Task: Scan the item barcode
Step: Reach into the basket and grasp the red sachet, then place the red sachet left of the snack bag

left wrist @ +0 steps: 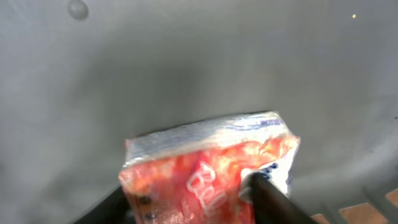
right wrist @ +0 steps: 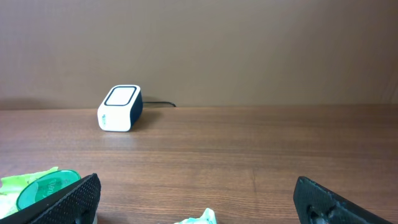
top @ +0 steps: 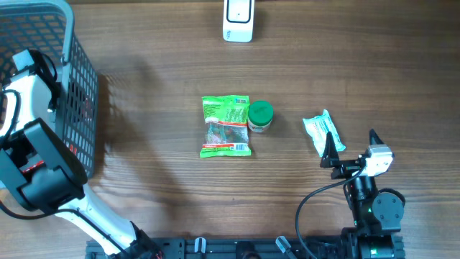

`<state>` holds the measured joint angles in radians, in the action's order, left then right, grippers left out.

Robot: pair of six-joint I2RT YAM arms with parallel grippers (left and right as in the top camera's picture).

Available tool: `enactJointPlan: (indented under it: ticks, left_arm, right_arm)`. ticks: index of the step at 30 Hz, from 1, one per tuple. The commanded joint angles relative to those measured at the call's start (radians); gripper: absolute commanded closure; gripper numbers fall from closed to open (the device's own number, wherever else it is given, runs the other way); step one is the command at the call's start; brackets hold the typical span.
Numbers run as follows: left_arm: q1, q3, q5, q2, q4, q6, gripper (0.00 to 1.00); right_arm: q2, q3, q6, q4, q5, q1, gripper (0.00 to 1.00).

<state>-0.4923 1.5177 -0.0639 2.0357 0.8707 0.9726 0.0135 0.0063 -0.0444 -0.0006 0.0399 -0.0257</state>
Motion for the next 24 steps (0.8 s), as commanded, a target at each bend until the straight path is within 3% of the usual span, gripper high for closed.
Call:
enactJointPlan:
  ticks: [1, 4, 9, 15, 20, 24]
  left_arm:
    - [-0.032, -0.016, 0.058, -0.014, 0.004, -0.001, 0.78]
    - [-0.064, -0.013, 0.054, -0.047, 0.013, -0.001, 0.96]
    - [-0.123, 0.032, 0.005, -0.207, 0.066, -0.001, 0.96]
    - [-0.139, 0.048, -0.153, -0.555, 0.085, -0.001, 0.96]
    - [0.009, 0.048, -0.196, -0.803, 0.08, -0.006, 0.95]
    - [0.279, 0.048, -0.193, -0.867, 0.05, -0.196, 0.93]
  right_arm:
    - [-0.006, -0.001, -0.009, 0.003, -0.014, -0.004, 0.0]
    - [-0.006, -0.001, -0.009, 0.003, -0.014, -0.004, 0.0]
    - [-0.006, -0.001, -0.008, 0.003, -0.014, -0.004, 0.0]
    - [-0.006, -0.001, -0.008, 0.003, -0.014, -0.004, 0.0]
    - [-0.006, -0.001, -0.008, 0.003, -0.014, -0.004, 0.0]
    - [-0.006, -0.001, -0.009, 0.003, -0.014, -0.004, 0.0]
